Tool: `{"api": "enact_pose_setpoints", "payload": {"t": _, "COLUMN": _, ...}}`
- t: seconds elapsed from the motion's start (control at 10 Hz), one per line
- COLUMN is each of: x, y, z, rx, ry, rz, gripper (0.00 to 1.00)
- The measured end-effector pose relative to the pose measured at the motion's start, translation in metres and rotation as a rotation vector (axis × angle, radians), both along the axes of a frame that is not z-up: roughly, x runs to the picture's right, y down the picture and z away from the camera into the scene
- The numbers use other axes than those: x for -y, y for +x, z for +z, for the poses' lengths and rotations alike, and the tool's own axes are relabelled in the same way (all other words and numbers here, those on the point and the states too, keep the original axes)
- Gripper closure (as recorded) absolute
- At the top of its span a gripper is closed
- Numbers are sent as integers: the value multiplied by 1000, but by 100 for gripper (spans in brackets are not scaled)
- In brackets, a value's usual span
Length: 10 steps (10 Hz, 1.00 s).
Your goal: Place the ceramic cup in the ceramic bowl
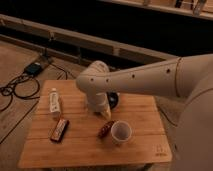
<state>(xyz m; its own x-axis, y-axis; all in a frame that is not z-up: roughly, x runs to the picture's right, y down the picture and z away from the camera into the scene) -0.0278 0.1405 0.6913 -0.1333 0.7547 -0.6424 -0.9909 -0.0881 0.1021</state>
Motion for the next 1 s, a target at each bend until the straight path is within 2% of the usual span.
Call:
{"api": "enact_pose_setpoints", "payload": {"t": 0.3, "x": -19, "y": 9, "z": -1, "rx": -28, "ry": 6, "rz": 29, "gripper": 35}}
{"api": "enact_pose_setpoints", "payload": {"t": 0.7, "x": -45, "y": 22, "z": 5, "rx": -74, "ry": -16, "rz": 59, "gripper": 35}}
{"api": "enact_pose_setpoints", "payload": {"t": 1.0, "x": -57, "y": 33, "z": 20, "rx": -94, "ry": -31, "rz": 104, "gripper": 35}}
